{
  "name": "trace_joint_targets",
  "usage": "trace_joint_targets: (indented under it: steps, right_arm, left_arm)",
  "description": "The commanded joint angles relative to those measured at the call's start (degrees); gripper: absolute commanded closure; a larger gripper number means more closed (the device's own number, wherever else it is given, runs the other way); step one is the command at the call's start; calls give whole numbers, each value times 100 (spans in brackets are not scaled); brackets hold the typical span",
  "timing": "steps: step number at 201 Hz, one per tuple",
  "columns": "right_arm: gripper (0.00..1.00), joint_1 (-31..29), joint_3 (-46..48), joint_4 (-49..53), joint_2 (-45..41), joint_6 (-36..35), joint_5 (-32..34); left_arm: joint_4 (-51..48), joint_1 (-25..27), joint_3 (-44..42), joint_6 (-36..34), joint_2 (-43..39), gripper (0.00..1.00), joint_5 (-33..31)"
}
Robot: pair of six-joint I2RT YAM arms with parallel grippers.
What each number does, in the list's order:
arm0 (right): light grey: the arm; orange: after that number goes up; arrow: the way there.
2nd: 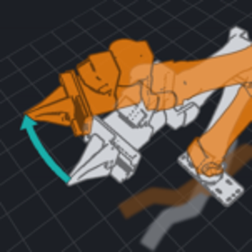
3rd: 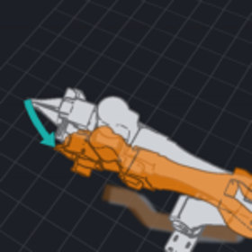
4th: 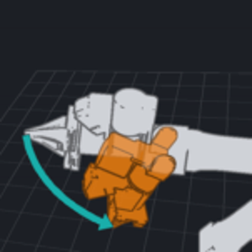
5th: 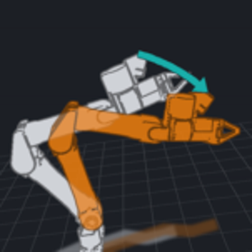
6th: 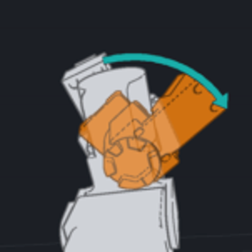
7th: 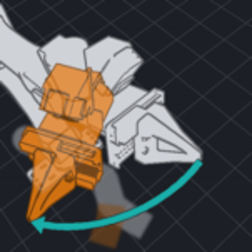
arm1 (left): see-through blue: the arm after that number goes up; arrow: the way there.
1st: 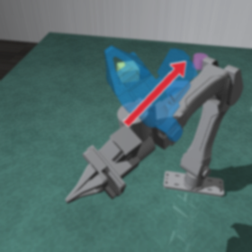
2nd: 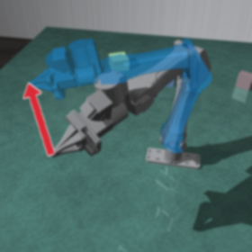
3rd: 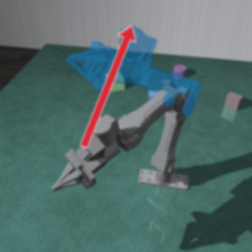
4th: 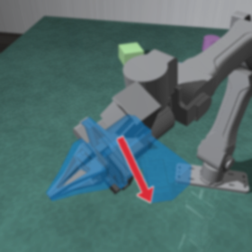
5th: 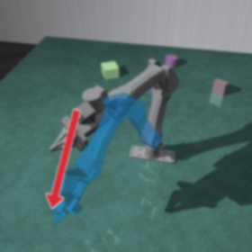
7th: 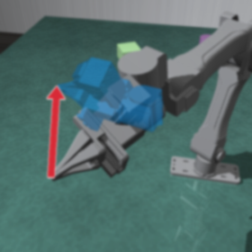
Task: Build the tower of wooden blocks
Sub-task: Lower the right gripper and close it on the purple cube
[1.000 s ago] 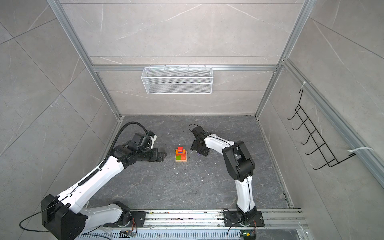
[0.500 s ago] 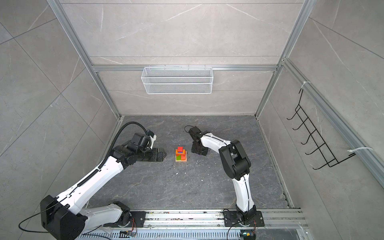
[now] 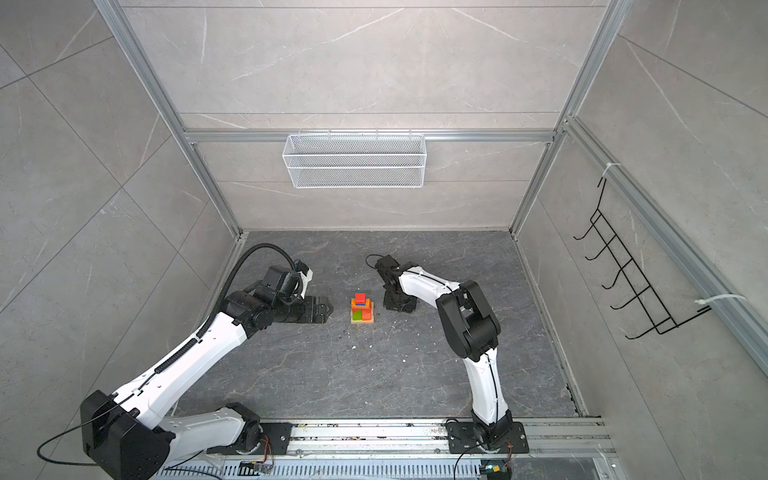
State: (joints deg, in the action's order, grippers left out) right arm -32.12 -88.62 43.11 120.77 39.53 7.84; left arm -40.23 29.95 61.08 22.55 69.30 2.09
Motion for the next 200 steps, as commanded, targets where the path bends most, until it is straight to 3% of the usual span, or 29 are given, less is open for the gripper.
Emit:
trace_joint_targets:
  steps: [1, 16, 52, 167, 200]
  right_arm:
    - [80, 4, -92, 141, -36, -119, 99]
    - [70, 12, -120, 118, 3, -138, 35]
    - [65, 28, -208, 84, 108, -53, -19]
    - [80, 93, -240, 83, 186, 67, 10]
    - [89, 91, -141, 83, 43, -89, 44]
  left_arm:
    - [62, -7, 54, 48, -144, 1, 58]
    - [59, -14, 47, 40, -170, 1, 54]
    - [23, -7, 36, 57, -215, 1, 27]
    - [-15, -7, -17, 74, -285, 1, -2]
    - [2, -9, -26, 72, -276, 1, 2]
